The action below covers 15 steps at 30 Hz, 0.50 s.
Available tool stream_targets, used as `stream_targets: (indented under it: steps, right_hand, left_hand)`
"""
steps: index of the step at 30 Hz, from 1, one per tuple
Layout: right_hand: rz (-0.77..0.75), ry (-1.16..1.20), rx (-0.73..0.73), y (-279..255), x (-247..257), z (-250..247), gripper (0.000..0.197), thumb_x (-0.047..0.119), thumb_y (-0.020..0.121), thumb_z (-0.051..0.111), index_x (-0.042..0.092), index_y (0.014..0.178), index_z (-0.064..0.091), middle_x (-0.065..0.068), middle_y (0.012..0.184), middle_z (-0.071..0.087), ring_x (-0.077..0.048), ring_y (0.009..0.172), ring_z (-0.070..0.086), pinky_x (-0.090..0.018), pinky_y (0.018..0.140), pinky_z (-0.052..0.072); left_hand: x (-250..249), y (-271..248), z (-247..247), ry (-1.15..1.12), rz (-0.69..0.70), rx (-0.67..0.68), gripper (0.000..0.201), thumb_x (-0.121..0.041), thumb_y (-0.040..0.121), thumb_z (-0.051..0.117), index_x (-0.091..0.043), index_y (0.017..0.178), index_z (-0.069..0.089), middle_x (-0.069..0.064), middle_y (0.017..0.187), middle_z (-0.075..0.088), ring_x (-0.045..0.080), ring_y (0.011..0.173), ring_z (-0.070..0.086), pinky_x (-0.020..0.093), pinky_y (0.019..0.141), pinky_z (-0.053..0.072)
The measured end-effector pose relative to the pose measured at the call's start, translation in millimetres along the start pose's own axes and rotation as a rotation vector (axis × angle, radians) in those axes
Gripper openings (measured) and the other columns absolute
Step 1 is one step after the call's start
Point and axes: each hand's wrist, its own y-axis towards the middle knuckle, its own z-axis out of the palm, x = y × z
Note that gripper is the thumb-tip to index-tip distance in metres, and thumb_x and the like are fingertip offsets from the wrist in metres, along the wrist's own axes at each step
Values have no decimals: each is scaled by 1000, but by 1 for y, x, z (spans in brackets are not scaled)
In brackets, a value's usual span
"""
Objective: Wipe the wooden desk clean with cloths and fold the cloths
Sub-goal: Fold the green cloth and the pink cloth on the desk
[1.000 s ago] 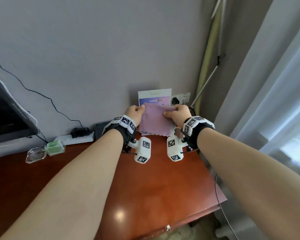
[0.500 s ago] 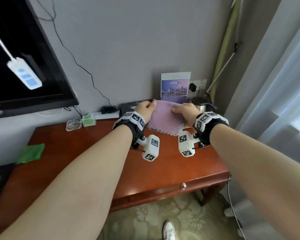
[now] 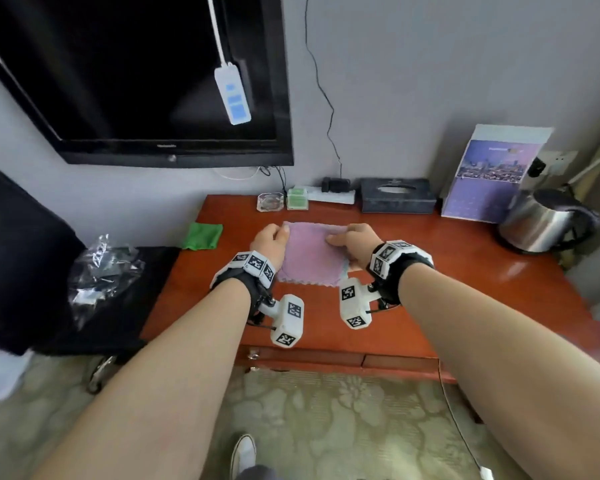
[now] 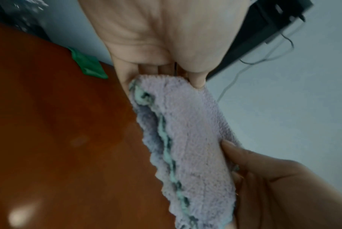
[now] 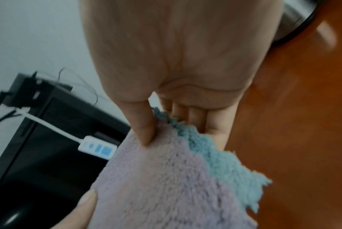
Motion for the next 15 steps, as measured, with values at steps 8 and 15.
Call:
stream_targets:
  steps: [8,15]
  right_hand:
    - [33,-87,131,74,21,202,18,19,85,71,9,95,60,-19,103,66,-34,86,64,-66,79,52]
    - [155,-122,120,121,2,326,10,8,86,62,14,94,58,-15,86,60,-34,84,63,-62,78,55]
  left_hand:
    - [160,52,-115,5,-235,-18,40,-40,105,37,-7,88,54,14,87,58,30,82,55,37,75,42]
    - [274,84,-166,16,-406,96,27,-27,99,52,-5,102,66,17,100,67,36,96,63,33,79,47]
